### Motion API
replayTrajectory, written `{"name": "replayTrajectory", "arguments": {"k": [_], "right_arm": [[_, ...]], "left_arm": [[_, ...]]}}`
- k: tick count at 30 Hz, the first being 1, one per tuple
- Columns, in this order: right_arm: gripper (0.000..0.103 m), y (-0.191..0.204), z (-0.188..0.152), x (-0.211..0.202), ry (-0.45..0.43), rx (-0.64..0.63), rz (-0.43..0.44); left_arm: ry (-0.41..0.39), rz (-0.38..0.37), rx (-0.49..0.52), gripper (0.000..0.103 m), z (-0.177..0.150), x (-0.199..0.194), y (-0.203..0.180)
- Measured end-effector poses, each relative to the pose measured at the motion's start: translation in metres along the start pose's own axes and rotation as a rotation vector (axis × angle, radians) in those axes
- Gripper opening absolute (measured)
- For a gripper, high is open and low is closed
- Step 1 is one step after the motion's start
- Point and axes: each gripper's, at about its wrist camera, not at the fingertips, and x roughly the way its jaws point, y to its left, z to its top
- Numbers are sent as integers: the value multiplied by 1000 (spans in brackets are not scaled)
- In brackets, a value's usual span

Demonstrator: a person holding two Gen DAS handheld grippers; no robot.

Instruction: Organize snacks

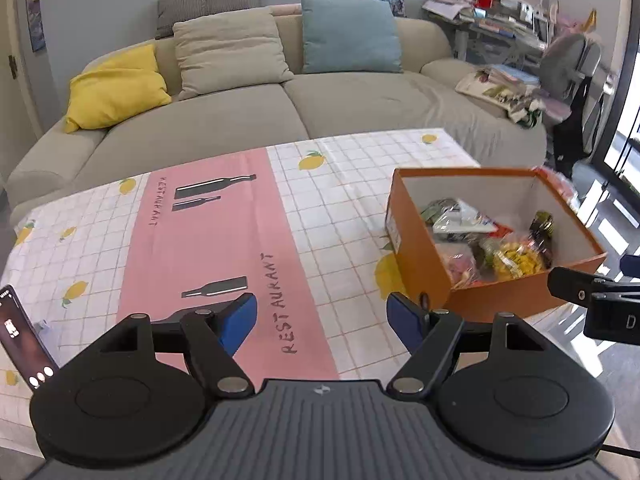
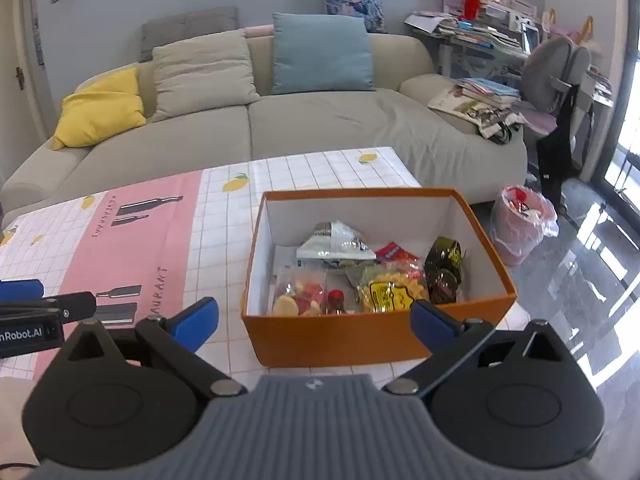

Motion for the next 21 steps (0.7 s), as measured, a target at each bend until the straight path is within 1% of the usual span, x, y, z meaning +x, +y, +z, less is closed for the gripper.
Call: {"name": "replayTrajectory", "arguments": {"k": [2, 5, 7, 10, 15, 21], "right_arm": [[100, 3, -6, 5, 11, -11, -8], [100, 5, -13, 14, 32, -16, -19], [100, 3, -15, 20, 46, -7, -22], [100, 1, -15, 26, 55, 0, -28], [100, 1, -9, 30, 45, -5, -42], [100, 3, -8, 35, 59, -6, -40]], "left_arm": [[11, 1, 13, 87, -1, 5, -3], [26, -18, 6, 87, -1, 12, -3], [28, -12, 15, 87, -1, 17, -5], [32, -1, 20, 87, 0, 22, -6], [44, -14, 23, 87, 1, 29, -6], [61, -20, 20, 87, 1, 33, -5]]}}
